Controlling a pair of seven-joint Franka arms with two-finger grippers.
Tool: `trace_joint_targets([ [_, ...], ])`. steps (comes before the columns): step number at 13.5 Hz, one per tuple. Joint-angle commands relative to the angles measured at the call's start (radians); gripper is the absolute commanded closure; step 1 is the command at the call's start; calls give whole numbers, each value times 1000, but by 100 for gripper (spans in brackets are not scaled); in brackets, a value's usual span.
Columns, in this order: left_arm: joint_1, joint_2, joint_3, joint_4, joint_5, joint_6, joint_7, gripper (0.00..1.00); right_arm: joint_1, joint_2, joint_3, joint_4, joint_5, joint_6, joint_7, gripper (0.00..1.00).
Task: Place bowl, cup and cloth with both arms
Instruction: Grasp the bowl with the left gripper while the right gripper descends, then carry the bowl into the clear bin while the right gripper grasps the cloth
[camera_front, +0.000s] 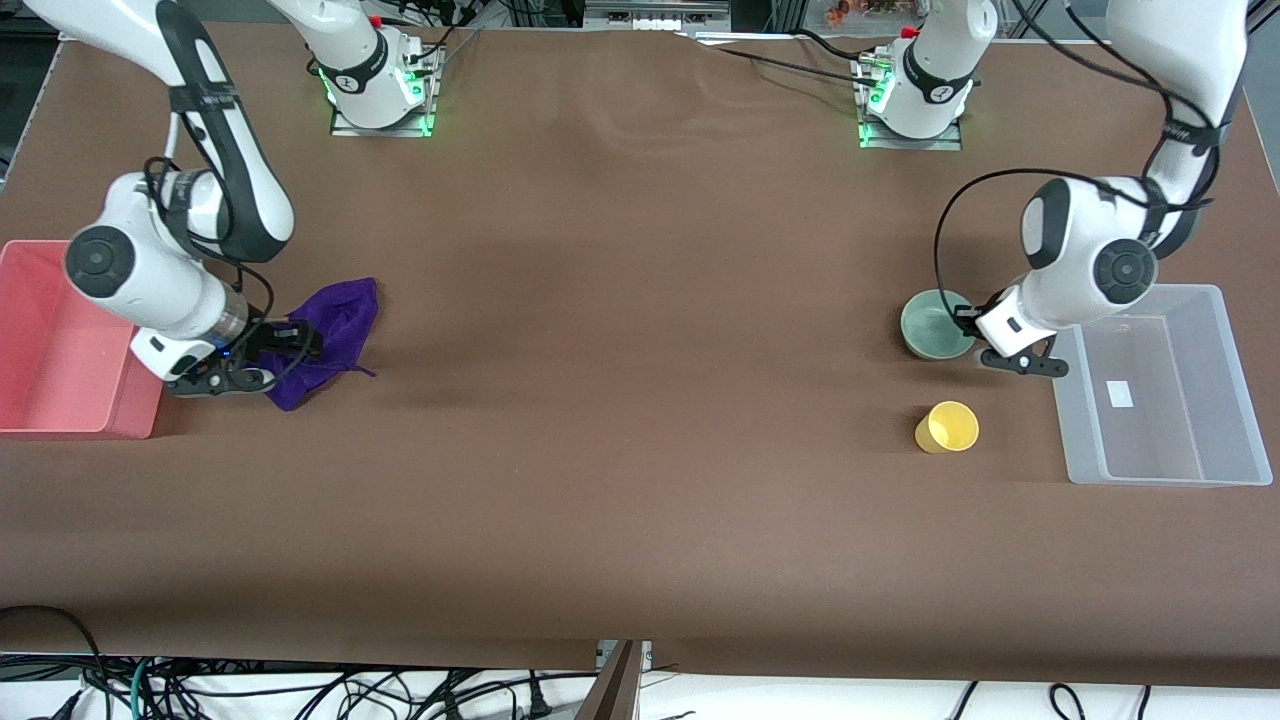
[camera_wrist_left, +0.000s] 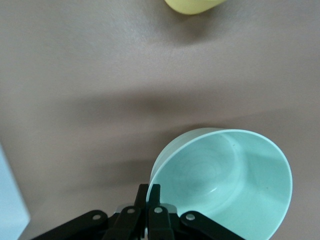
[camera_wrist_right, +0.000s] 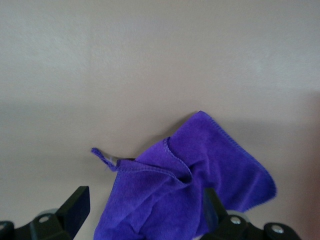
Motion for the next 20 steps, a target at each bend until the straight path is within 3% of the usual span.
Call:
trace_joint_targets([
  [1,10,-68,-8,129,0,-217,59,100,0,22,1,-54,9,85,11,0],
  [4,34,-62,1,355,1,-424,136,100,-1,51,0,-70,9,113,11,0],
  [6,62,-47,3,453,12,-493,212,100,-1,62,0,-78,9,118,11,0],
  [9,177,-4,3,522,18,-503,338,100,-3,71,-2,-104,8,156,7,0],
  [13,362,201,3,706,18,-495,556,100,-3,79,-2,-121,8,185,4,1],
  [14,396,250,3,731,15,-492,573,100,-3,79,-2,-121,8,185,1,12],
  [16,439,335,3,779,13,-434,620,100,-3,77,0,-121,8,181,-4,50],
  [20,473,476,3,777,4,-273,628,100,-4,76,0,-119,6,176,-5,91],
])
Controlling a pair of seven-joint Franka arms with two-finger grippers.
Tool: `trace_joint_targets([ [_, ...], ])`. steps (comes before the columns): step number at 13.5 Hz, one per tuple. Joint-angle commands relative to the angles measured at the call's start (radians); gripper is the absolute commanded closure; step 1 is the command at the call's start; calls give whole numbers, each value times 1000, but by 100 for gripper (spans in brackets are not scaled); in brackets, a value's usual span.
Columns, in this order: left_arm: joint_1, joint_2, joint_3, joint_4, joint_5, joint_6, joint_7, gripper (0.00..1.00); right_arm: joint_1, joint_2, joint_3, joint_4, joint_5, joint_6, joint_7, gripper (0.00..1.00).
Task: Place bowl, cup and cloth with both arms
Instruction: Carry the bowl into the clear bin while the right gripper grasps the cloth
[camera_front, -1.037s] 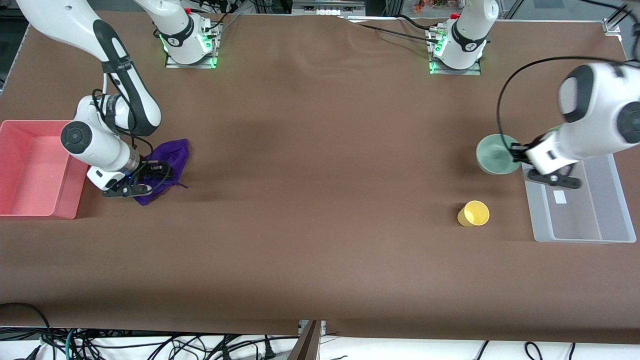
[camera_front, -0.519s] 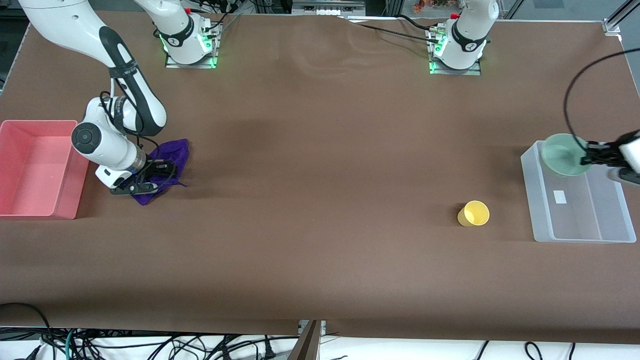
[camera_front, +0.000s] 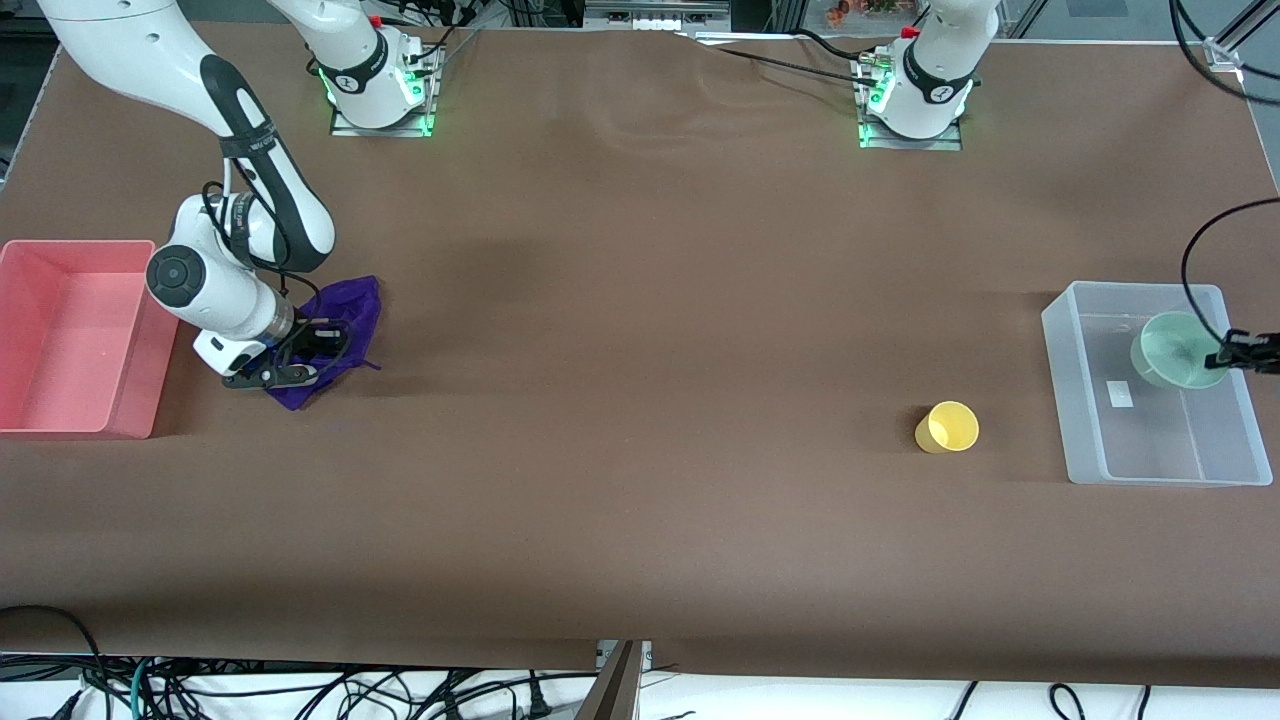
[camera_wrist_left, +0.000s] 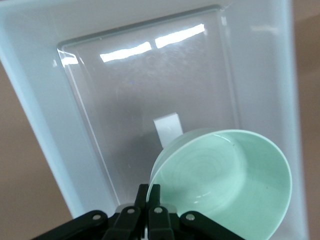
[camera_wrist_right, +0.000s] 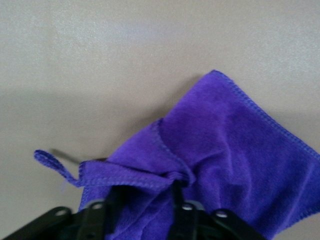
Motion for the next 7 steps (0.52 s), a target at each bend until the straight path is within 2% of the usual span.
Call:
trace_joint_targets([
  [1,8,92,-13,49,0,19,5,100,-3,-14,1,-16,6,12,-9,100],
  [6,12,152,-13,38,11,131,6,100,-1,-26,1,10,6,-40,-7,100],
  [7,8,150,-13,37,12,126,6,92,-3,-31,0,33,6,-78,-9,100],
])
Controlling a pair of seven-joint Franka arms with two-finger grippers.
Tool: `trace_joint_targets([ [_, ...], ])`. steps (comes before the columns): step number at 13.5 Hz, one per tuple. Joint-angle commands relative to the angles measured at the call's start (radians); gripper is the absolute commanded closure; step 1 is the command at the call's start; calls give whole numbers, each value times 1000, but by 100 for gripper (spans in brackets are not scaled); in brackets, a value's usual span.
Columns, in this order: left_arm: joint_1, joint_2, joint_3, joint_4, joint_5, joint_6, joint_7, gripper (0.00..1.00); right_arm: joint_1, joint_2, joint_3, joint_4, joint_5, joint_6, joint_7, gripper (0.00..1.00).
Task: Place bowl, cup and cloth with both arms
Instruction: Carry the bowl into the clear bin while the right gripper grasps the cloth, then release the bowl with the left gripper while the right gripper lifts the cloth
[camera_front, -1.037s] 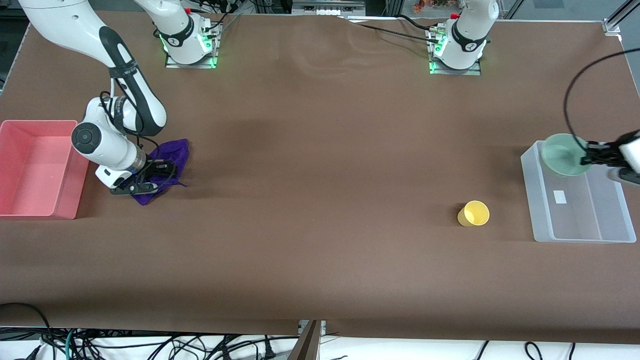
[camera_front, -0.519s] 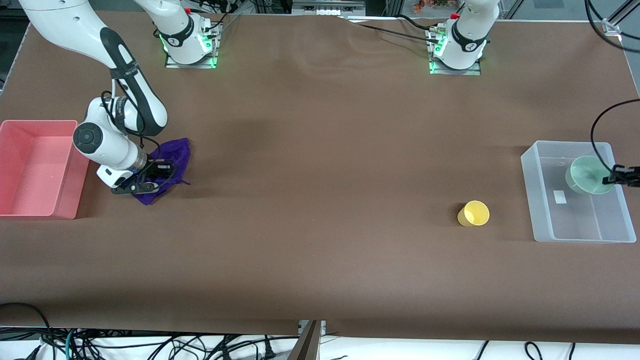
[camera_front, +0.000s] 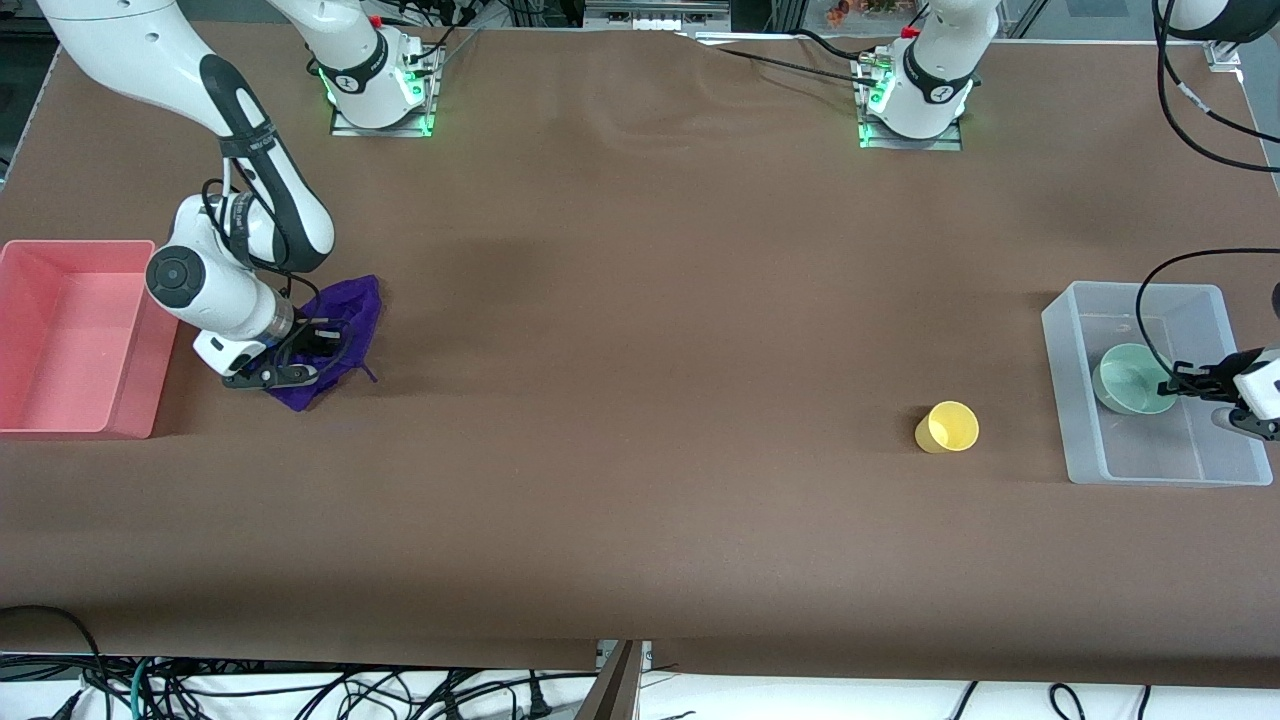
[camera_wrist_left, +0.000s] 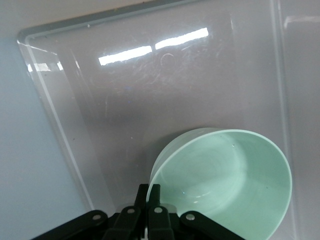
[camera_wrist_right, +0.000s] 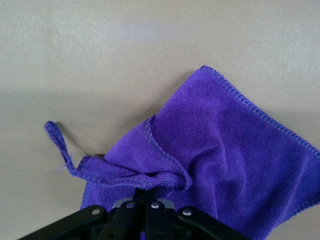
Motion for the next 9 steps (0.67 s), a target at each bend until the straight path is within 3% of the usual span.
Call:
trace_joint_targets([
  [1,5,16,-9,27,12,-5,10,5,-4,-35,0,64,6,-118,-10,100],
  [2,5,12,-12,27,12,-9,19,0,-6,-47,0,110,6,-189,-10,100],
  [5,0,-33,-18,35,14,-70,17,0,-6,-60,0,217,5,-356,-12,100],
  [9,-26,-192,-26,52,14,-222,10,0,-6,-107,0,282,3,-500,-10,100],
])
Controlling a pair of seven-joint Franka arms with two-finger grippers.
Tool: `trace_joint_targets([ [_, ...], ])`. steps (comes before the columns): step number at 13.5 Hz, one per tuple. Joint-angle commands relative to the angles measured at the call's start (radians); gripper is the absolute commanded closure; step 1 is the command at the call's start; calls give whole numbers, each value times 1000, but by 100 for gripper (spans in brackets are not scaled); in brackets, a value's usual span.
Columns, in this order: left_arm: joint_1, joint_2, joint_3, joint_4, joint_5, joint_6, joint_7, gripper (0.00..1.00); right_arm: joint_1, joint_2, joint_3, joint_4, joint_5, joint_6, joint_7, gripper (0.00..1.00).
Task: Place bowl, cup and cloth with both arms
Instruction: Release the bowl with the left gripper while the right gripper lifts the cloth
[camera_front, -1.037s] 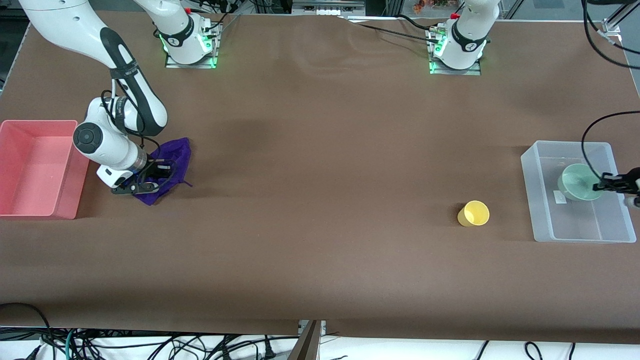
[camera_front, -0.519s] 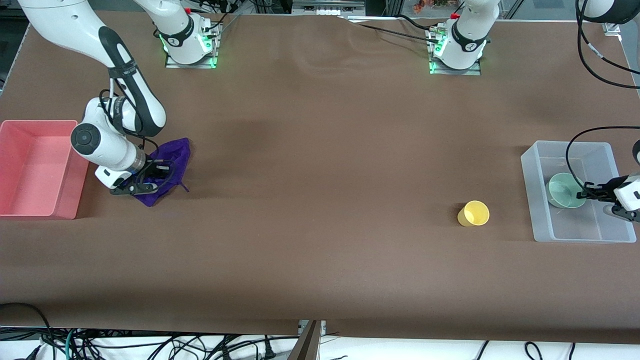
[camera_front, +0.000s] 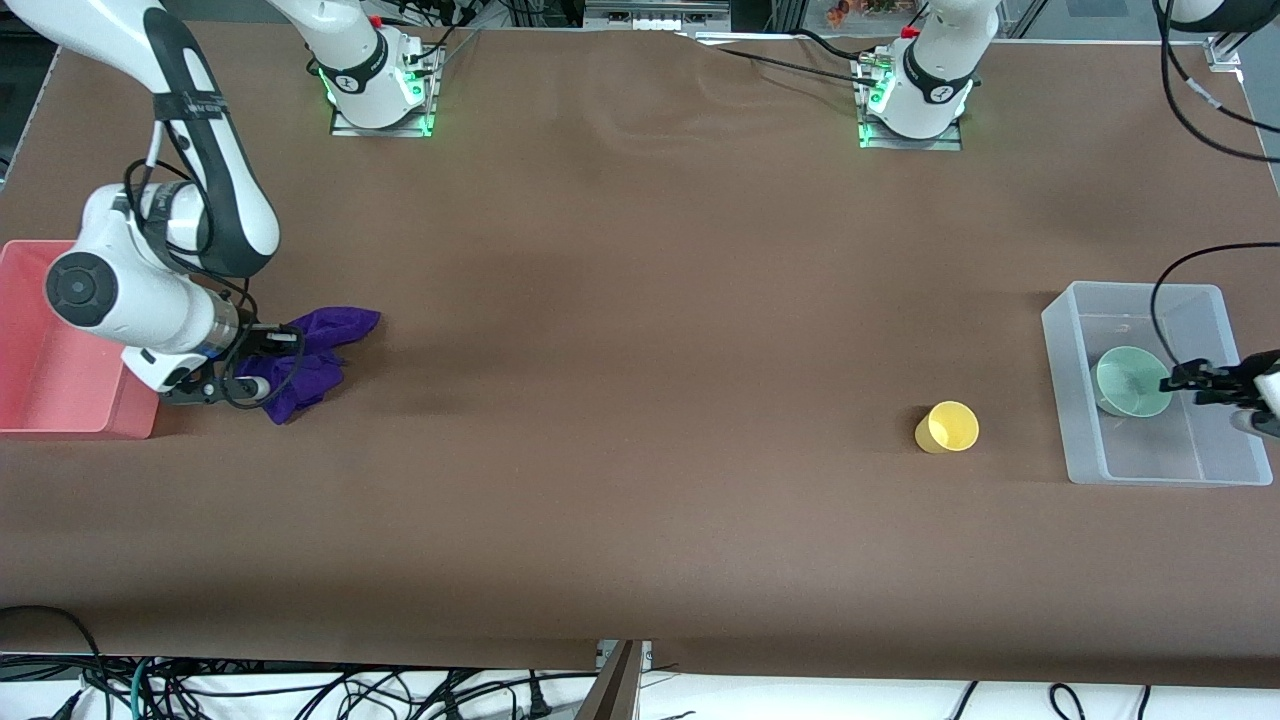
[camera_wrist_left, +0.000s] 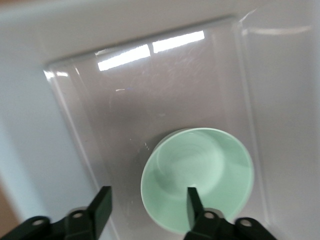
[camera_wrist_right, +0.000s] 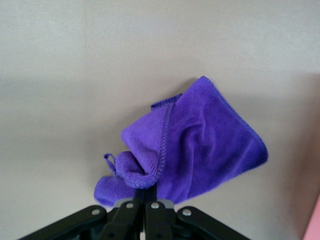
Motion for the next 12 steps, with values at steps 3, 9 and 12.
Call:
trace_joint_targets([
  [3,-105,-206,-1,-15,11,-169,-57,0,-7,-58,3,49,3,-156,-39,100],
  [9,-364,-237,-4,-15,0,-220,-481,0,-22,-141,-10,187,-16,-439,-131,100],
  [12,-463,-202,-4,-33,1,-171,-648,0,-25,-185,-22,211,-70,-549,-147,100],
])
